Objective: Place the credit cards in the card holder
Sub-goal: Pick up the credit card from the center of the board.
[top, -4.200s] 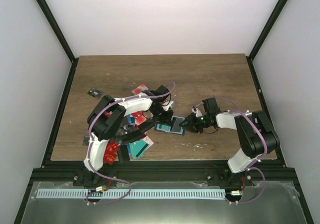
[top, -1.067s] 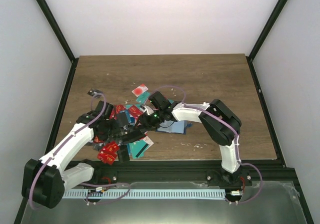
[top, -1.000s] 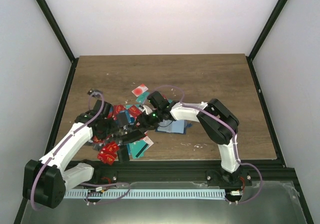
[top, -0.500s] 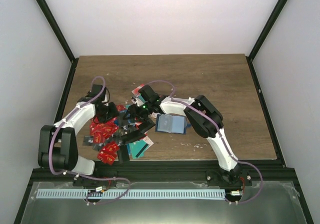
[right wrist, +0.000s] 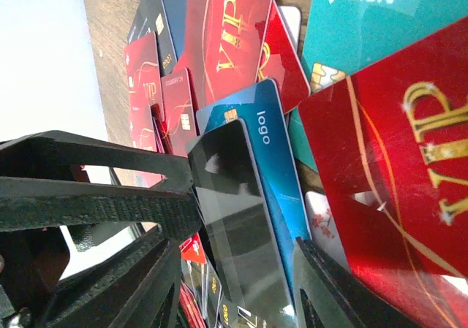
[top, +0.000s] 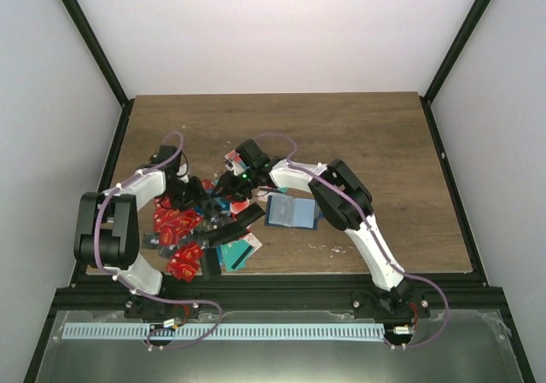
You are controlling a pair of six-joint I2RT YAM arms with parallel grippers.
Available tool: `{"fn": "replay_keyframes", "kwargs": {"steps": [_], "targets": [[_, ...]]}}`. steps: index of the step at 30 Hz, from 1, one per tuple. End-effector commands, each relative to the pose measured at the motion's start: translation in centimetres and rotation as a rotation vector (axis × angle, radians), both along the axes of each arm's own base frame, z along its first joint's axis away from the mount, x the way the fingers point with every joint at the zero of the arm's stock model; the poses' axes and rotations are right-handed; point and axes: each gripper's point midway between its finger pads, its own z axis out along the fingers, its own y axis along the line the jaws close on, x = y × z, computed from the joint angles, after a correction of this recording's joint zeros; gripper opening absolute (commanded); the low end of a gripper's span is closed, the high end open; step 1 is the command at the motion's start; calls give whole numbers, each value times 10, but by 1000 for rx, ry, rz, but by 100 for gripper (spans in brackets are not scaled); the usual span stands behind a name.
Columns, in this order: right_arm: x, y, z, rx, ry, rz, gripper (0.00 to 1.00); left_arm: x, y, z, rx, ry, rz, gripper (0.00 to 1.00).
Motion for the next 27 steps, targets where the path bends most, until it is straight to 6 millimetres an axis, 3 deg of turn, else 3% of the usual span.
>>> {"fn": "replay_keyframes", "kwargs": {"steps": [1,15,21,27], "targets": [[4,-1,-11,-33,13,7,44,-1,1,-8,-1,6,-6,49],[-11,-13,-32,-71,50,31,40,-26,-2,-27,-42,57,67,52],[-19,-12,-26,-38,49,70,28,-30,-2,-38,-47,68,73,40],[-25,-14,-19,-10,44,94,25,-27,-4,-36,-59,62,82,37]]}}
